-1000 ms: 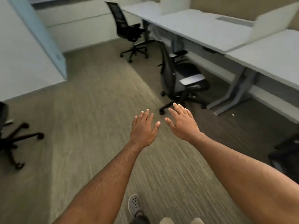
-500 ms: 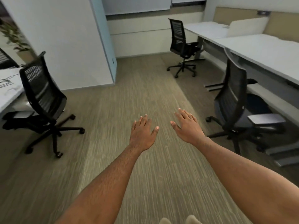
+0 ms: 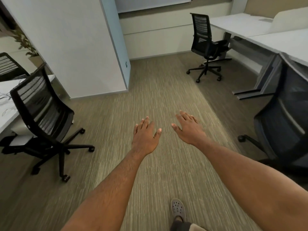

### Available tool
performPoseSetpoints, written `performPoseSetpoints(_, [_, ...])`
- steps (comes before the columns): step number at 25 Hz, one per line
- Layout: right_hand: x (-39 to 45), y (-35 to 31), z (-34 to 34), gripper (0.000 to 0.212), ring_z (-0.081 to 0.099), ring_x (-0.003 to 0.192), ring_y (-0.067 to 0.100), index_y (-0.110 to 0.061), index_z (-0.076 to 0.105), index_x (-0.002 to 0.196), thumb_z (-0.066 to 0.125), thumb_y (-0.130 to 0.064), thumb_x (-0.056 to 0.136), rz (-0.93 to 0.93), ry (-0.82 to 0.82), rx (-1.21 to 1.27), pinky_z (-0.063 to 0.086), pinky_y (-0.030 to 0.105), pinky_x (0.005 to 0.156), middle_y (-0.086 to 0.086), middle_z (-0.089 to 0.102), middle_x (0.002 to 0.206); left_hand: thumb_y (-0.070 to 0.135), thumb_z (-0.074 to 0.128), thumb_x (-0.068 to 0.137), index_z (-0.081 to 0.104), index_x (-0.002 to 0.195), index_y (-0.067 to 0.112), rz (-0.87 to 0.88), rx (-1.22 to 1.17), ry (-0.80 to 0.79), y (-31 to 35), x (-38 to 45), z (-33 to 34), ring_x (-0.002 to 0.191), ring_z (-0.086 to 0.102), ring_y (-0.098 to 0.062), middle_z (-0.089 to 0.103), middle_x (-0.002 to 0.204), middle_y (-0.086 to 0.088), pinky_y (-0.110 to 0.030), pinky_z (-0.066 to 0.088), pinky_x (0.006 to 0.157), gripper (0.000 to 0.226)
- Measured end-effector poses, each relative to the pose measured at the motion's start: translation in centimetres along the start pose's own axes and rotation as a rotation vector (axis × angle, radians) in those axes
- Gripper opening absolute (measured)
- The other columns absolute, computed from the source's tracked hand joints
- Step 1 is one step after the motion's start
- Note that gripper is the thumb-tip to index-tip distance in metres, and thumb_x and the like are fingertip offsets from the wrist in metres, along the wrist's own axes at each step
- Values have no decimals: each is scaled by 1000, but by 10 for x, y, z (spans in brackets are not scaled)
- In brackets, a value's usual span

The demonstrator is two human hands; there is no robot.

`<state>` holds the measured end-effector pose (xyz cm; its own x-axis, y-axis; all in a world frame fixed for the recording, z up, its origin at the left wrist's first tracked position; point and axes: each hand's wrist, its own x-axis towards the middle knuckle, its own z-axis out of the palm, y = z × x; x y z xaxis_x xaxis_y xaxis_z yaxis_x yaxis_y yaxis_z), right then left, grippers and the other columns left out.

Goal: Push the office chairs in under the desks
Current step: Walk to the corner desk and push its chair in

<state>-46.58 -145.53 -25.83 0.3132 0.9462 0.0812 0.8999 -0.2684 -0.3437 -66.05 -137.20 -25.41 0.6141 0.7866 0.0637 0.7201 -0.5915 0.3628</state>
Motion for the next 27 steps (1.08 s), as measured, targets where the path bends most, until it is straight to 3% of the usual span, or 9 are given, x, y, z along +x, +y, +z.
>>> performPoseSetpoints(9, [243,10,-4,67,5,153,23,-16,17,156,24,-55,102,-83,-45,-5,5,44,123,8,10,166,52,27,104,24,156,14,-86,0,29,-58,213,-33,154,-2,-19,5,168,-5,-41,-4,124,65])
performPoseSetpoints(15, [390,4,30,67,3,153,21,-17,15,157,25,-55,102,-109,-81,-20,1,40,121,7,9,166,50,28,104,25,156,13,-109,-37,55,-128,351,-35,154,-2,-19,5,168,-5,-40,-5,123,63])
performPoseSetpoints(27, [706,2,52,67,-1,153,19,-17,15,157,26,-54,102,48,-31,3,0,39,122,5,6,166,50,30,104,27,155,13,4,-31,43,-262,678,-77,154,1,-20,8,167,-5,-39,-4,123,63])
